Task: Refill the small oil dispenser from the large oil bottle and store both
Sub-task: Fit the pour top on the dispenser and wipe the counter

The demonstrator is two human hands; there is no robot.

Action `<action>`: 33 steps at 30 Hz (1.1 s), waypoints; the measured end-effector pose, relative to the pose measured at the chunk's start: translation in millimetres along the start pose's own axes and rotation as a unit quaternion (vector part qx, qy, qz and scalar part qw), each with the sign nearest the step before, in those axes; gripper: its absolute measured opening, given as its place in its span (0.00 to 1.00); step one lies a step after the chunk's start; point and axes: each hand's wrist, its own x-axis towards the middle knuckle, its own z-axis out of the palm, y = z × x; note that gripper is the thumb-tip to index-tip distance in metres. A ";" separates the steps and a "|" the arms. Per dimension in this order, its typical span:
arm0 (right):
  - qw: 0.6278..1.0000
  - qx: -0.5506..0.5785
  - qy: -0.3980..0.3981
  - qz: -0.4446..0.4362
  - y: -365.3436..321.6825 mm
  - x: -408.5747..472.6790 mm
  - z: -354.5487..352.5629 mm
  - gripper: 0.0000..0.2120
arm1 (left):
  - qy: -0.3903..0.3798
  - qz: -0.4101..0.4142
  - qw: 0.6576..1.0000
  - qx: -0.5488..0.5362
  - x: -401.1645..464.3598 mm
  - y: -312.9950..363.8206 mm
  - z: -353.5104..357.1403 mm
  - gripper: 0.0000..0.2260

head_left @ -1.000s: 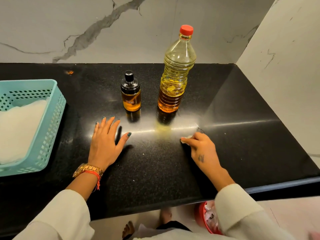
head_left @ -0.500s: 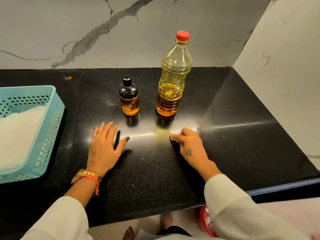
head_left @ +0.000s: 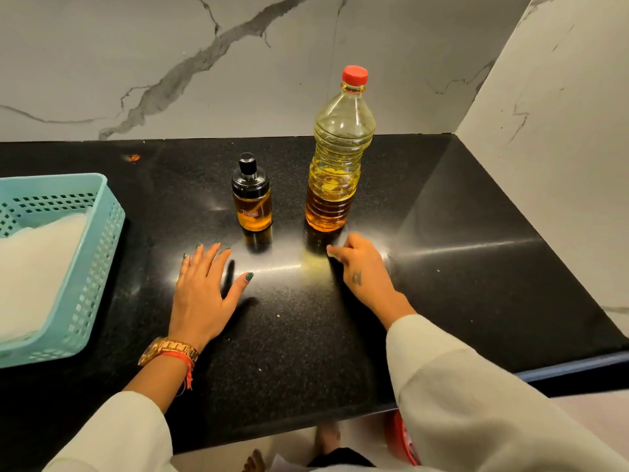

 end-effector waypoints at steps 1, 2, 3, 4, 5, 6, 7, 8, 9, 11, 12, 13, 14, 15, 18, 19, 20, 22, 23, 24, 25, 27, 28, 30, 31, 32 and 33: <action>1.000 0.009 0.001 -0.020 1.9 -12.3 -1.5 0.13 | 0.000 -0.001 1.000 0.000 0.0 -0.2 0.0 0.37; 0.999 0.014 -0.004 -0.034 7.2 -26.0 -4.7 0.14 | 0.002 -0.001 1.000 -0.001 0.2 -0.2 0.0 0.37; 0.999 0.022 -0.005 -0.029 15.6 -38.3 -9.6 0.15 | 0.003 -0.001 1.000 -0.002 0.1 0.0 0.1 0.37; 0.999 0.029 0.005 -0.011 25.7 -47.0 -15.2 0.15 | 0.004 -0.001 1.000 -0.002 0.2 0.2 0.2 0.37; 0.999 0.030 0.020 0.013 36.8 -50.0 -19.3 0.14 | 0.004 0.000 1.000 -0.002 0.2 0.5 0.1 0.37; 0.998 0.023 0.035 0.042 45.3 -48.2 -23.8 0.13 | 0.004 0.000 1.000 -0.001 0.3 0.7 -0.1 0.37; 0.996 0.010 0.051 0.069 51.9 -41.7 -25.3 0.12 | 0.003 0.001 1.000 0.000 0.2 1.0 -0.1 0.37; 0.994 -0.005 0.065 0.092 55.6 -32.2 -25.6 0.11 | 0.003 0.001 1.000 0.000 0.1 1.2 -0.4 0.37; 0.991 -0.018 0.074 0.107 56.6 -20.7 -24.5 0.11 | 0.003 0.001 1.000 -0.001 0.3 1.1 -0.4 0.37; 0.991 -0.039 0.064 0.109 47.7 -1.5 -19.5 0.11 | 0.001 0.000 1.000 -0.002 0.1 1.2 -0.4 0.37; 0.993 -0.043 0.055 0.094 39.9 3.5 -15.4 0.12 | 0.000 0.000 1.000 -0.002 -0.1 1.1 -0.2 0.37; 0.996 -0.038 0.041 0.073 30.2 4.1 -11.4 0.12 | 0.000 0.000 1.000 -0.002 -0.2 0.9 -0.1 0.37; 0.998 -0.028 0.026 0.047 21.8 -0.2 -6.9 0.12 | 0.000 0.001 1.000 -0.003 -0.2 0.6 0.0 0.37; 0.999 -0.018 0.014 0.024 15.8 -9.1 -3.7 0.12 | 0.001 0.001 1.000 -0.003 -0.1 0.3 -0.1 0.37; 0.999 0.021 0.020 0.014 17.9 -50.4 -7.2 0.13 | 0.003 0.000 1.000 -0.003 -0.7 -0.9 0.3 0.36; 0.998 0.031 0.030 0.034 25.3 -60.7 -12.4 0.13 | 0.003 0.000 1.000 -0.003 -0.8 -1.3 0.6 0.36; 0.997 0.028 0.042 0.059 33.9 -64.7 -18.4 0.13 | 0.003 0.001 1.000 -0.003 -0.7 -1.5 0.9 0.36; 0.991 -0.007 0.067 0.115 51.1 -54.2 -27.4 0.13 | 0.003 0.005 1.000 -0.001 -0.4 -1.4 1.4 0.36; 0.987 -0.028 0.077 0.137 56.4 -43.4 -29.4 0.12 | 0.002 0.006 1.000 0.001 -0.1 -1.2 1.3 0.36; 0.985 -0.041 0.083 0.148 58.2 -32.1 -29.9 0.12 | 0.001 0.006 1.000 0.001 0.1 -0.8 1.2 0.36; 0.985 -0.046 0.079 0.150 55.4 -22.1 -29.9 0.11 | 0.001 0.007 1.000 0.000 0.2 -0.3 1.0 0.36; 0.990 -0.038 0.056 0.125 42.9 -10.9 -24.7 0.11 | 0.001 0.006 1.000 0.000 -0.2 0.1 0.5 0.37; 0.993 -0.024 0.042 0.104 34.0 -12.1 -21.1 0.10 | 0.001 0.006 1.000 0.000 -0.5 -0.1 0.3 0.37; 0.998 0.007 0.016 0.061 19.8 -27.5 -14.6 0.09 | 0.003 0.005 1.000 -0.003 -0.9 -0.5 -0.3 0.36; 0.999 0.021 0.016 0.045 17.5 -39.6 -13.5 0.09 | 0.005 0.004 1.000 -0.004 -1.2 -0.7 -0.6 0.36; 0.999 0.033 0.020 0.034 19.1 -52.8 -14.0 0.09 | 0.005 0.003 1.000 -0.005 -1.3 -0.7 -0.4 0.36; 0.998 0.043 0.025 0.033 25.0 -64.5 -16.2 0.10 | 0.006 0.003 1.000 -0.006 -1.4 -0.8 -0.4 0.36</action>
